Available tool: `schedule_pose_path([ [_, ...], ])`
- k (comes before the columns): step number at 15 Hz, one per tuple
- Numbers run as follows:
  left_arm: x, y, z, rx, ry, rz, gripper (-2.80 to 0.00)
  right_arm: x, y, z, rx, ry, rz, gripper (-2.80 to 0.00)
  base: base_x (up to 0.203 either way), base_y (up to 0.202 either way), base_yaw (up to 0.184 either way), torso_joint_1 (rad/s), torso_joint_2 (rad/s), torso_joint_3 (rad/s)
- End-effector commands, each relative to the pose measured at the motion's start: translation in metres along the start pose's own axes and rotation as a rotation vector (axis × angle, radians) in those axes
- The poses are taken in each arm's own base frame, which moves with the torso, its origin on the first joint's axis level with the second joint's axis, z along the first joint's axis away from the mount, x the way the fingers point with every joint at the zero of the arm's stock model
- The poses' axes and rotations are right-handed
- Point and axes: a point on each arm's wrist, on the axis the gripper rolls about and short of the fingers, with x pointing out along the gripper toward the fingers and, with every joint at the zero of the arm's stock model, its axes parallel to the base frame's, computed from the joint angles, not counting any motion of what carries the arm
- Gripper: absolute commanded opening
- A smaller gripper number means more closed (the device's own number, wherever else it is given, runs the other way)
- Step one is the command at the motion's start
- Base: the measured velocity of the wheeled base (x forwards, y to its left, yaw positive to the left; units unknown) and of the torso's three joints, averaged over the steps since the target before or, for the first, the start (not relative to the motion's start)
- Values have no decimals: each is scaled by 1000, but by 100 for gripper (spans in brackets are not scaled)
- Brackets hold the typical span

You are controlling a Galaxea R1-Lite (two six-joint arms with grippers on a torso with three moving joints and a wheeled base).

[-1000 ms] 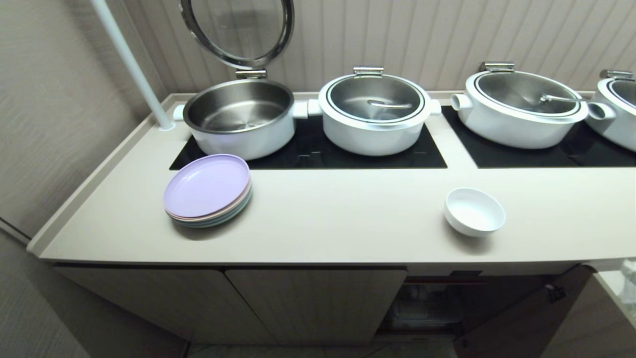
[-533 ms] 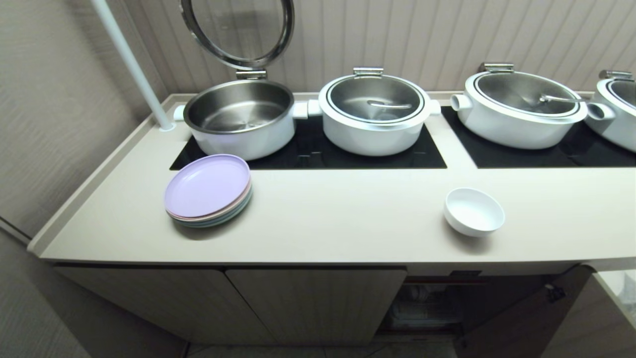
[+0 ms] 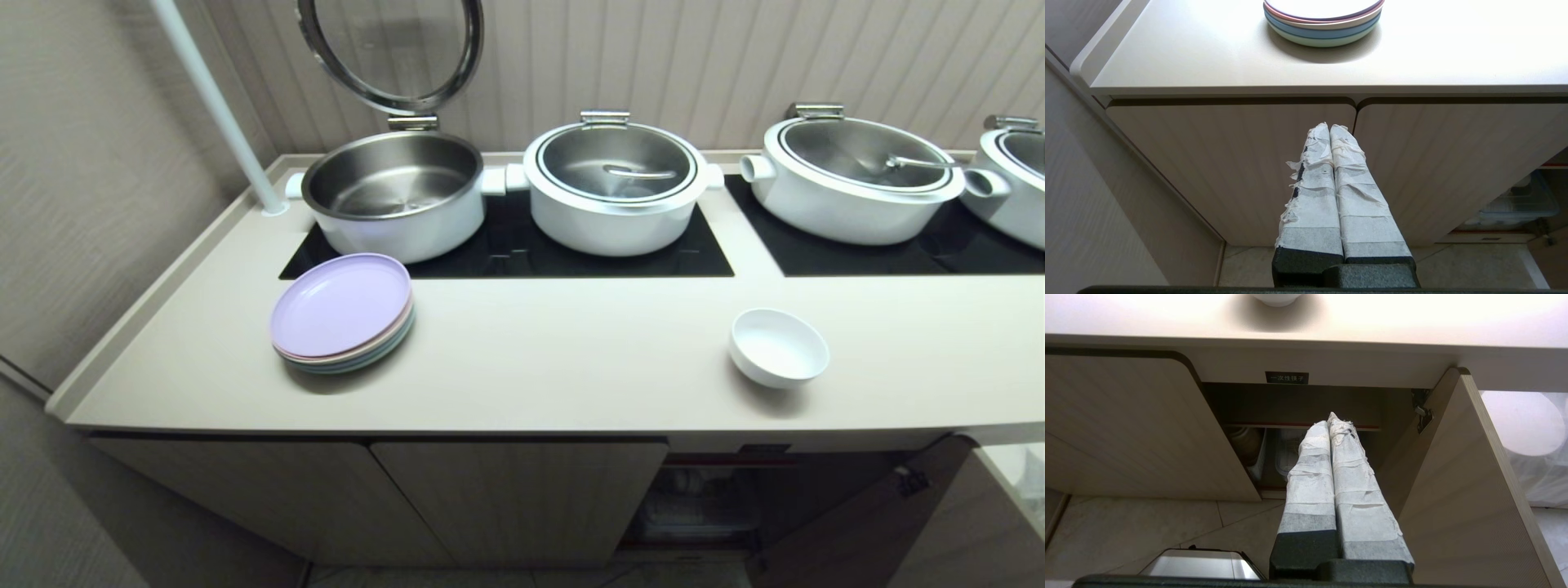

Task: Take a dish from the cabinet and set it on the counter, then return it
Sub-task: Pick up the bowl from the table

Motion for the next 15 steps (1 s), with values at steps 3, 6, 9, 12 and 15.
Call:
schedule_pose_path([
  [3,0,0,0,0,-1,0,-280,-10,0,-6,-1,-112,2,-280,0,0,0,0,0,0],
  [6,0,0,0,0,-1,0,-280,-12,0,-7,-2,-130,-18,-280,0,0,0,0,0,0],
  [9,0,0,0,0,-1,0,-280,-12,0,-6,10,-133,-23,-280,0,0,0,0,0,0],
  [12,0,0,0,0,-1,0,-280,-12,0,-6,-16,-133,-11,-280,0,0,0,0,0,0],
  [15,0,0,0,0,-1,0,-280,-12,0,-7,12,-131,-15,-280,0,0,0,0,0,0],
])
